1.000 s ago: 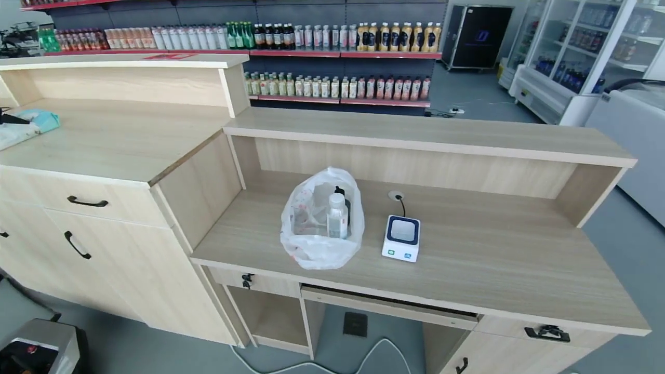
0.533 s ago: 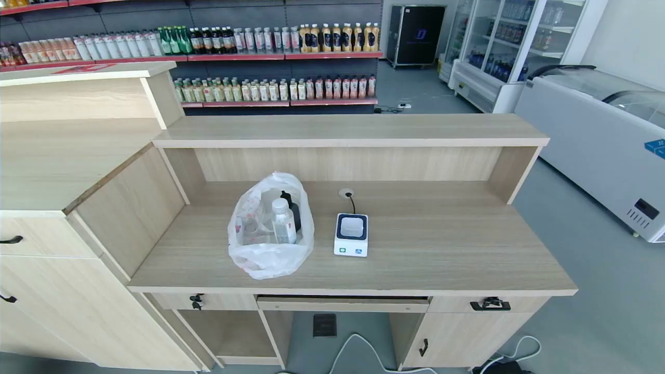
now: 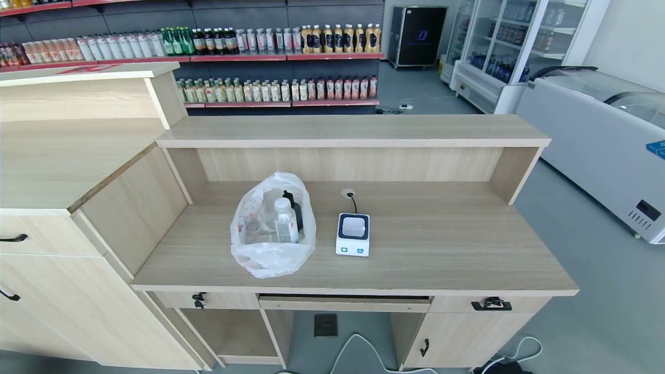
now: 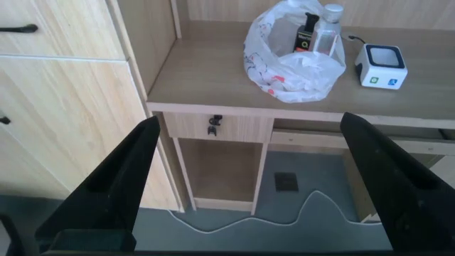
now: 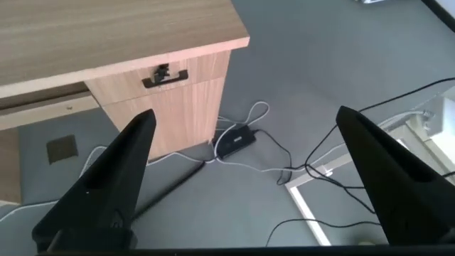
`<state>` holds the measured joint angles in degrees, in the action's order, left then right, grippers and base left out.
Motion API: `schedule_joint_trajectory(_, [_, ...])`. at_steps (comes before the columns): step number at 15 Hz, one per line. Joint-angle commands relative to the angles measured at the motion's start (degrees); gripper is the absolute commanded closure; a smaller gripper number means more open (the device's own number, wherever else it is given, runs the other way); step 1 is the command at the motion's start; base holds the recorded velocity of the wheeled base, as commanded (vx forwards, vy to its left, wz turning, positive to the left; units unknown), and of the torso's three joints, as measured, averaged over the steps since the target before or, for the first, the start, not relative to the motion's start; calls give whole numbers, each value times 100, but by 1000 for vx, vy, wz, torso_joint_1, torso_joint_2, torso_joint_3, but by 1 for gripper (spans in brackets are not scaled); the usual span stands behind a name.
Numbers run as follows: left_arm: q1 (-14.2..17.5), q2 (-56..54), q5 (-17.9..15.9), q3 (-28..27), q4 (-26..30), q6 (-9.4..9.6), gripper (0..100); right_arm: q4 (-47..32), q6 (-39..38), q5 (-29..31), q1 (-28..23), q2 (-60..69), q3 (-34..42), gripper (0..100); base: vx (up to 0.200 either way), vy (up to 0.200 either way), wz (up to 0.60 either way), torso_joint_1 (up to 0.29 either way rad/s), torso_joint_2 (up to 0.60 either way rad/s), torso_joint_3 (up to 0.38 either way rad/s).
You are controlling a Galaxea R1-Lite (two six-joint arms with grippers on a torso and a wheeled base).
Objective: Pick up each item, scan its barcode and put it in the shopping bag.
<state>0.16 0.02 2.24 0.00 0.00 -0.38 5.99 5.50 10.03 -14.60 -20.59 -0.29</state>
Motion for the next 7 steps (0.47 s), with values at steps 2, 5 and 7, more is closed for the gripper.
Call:
schedule_joint_trajectory(2, [2, -2, 4, 0, 0, -6, 0, -159, -84, 139, 485, 934, 29, 0, 0, 0, 0, 0, 0, 0])
schedule_joint_trajectory(5, [2, -2, 4, 0, 0, 3, 0, -168, -93, 113, 538, 1268, 29, 0, 0, 0, 0, 0, 0, 0])
schedule_joint_trajectory(7, [2, -2, 4, 0, 0, 3, 0, -168, -93, 113, 643, 1444, 29, 0, 0, 0, 0, 0, 0, 0])
